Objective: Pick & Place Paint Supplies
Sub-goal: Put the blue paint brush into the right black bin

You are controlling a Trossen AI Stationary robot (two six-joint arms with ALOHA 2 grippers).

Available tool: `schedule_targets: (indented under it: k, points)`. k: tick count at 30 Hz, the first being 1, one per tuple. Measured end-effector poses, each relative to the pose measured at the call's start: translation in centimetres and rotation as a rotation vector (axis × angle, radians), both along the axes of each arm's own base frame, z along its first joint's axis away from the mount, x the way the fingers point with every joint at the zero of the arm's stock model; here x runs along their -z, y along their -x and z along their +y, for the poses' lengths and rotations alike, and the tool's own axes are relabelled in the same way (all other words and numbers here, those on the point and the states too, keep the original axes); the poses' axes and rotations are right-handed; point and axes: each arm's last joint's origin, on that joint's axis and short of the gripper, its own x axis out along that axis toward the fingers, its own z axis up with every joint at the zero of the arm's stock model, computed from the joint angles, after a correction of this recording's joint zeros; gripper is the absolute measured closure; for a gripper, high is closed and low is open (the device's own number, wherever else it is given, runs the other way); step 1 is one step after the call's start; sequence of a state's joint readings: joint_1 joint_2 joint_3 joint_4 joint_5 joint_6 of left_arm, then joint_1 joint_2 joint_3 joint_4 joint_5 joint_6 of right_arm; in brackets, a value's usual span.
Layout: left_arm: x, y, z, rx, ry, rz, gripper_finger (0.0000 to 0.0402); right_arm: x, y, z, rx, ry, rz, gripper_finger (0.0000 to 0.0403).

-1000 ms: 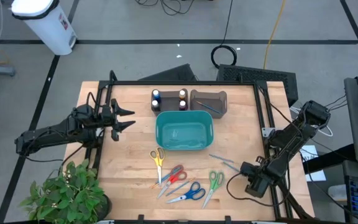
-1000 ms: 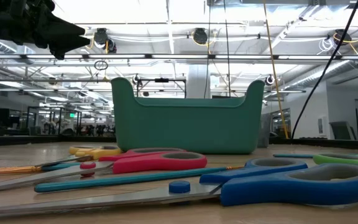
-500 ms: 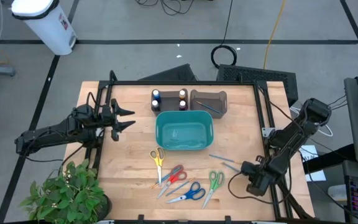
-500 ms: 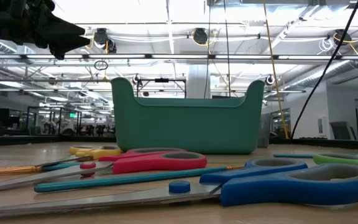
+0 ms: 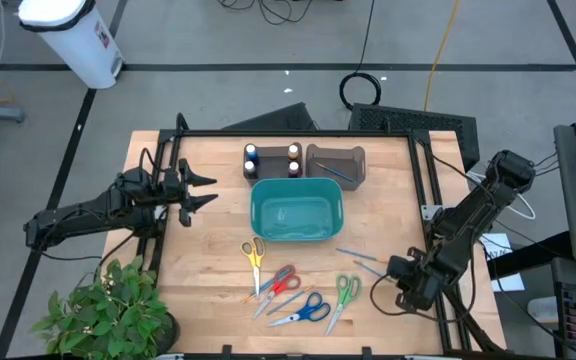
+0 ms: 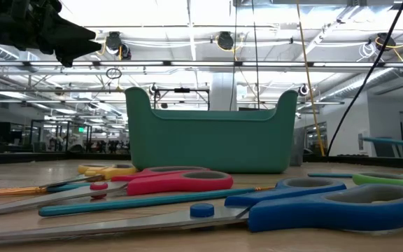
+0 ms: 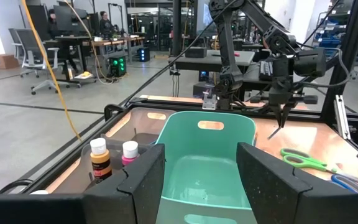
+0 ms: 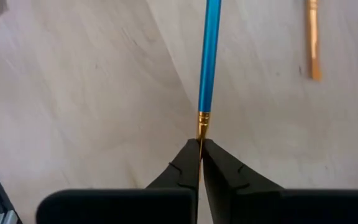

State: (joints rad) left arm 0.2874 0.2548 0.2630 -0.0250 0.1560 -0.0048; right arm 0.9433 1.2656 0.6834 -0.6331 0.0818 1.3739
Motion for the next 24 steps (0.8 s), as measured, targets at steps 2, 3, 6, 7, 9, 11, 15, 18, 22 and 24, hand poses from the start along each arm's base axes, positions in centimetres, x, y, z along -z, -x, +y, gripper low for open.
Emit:
schedule_targets:
  k: [2, 3, 6, 7, 9, 11, 15, 18, 22, 24]
  points:
    - [0.0, 0.0, 0.0, 0.0, 0.0, 0.0, 0.0195, -0.1, -0.2, 0.0, -0.001, -0.013, -0.013, 0.0402]
    - [0.0, 0.0, 0.0, 0.0, 0.0, 0.0, 0.0195, -0.1, -0.4, 0.0, 0.001, -0.019, -0.02, 0.0402]
    - [0.0, 0.0, 0.0, 0.0, 0.0, 0.0, 0.0195, -0.2, -0.9, 0.1, -0.013, -0.041, -0.051, 0.0403]
    - [0.0, 0.0, 0.0, 0.0, 0.0, 0.001, 0.0194, -0.3, -1.1, 0.1, -0.023, -0.046, -0.065, 0.0403]
    - [0.0, 0.0, 0.0, 0.0, 0.0, 0.0, 0.0195, -0.4, -1.5, 0.2, -0.045, -0.046, -0.11, 0.0403]
    - [0.0, 0.0, 0.0, 0.0, 0.0, 0.0, 0.0194, -0.6, -1.9, 0.3, -0.069, -0.047, -0.159, 0.0403]
    - [0.0, 0.0, 0.0, 0.0, 0.0, 0.0, 0.0194, -0.9, -2.6, 0.3, -0.114, -0.043, -0.245, 0.0403]
    - [0.0, 0.0, 0.0, 0.0, 0.0, 0.0, 0.0194, -1.1, -3.2, 0.4, -0.145, -0.039, -0.309, 0.0403]
    - [0.0, 0.0, 0.0, 0.0, 0.0, 0.0, 0.0195, -1.5, -4.0, 0.4, -0.2, 0.002, -0.417, 0.0403]
    - [0.0, 0.0, 0.0, 0.0, 0.0, 0.0, 0.0194, -1.7, -4.5, 0.3, -0.233, 0.027, -0.469, 0.0403]
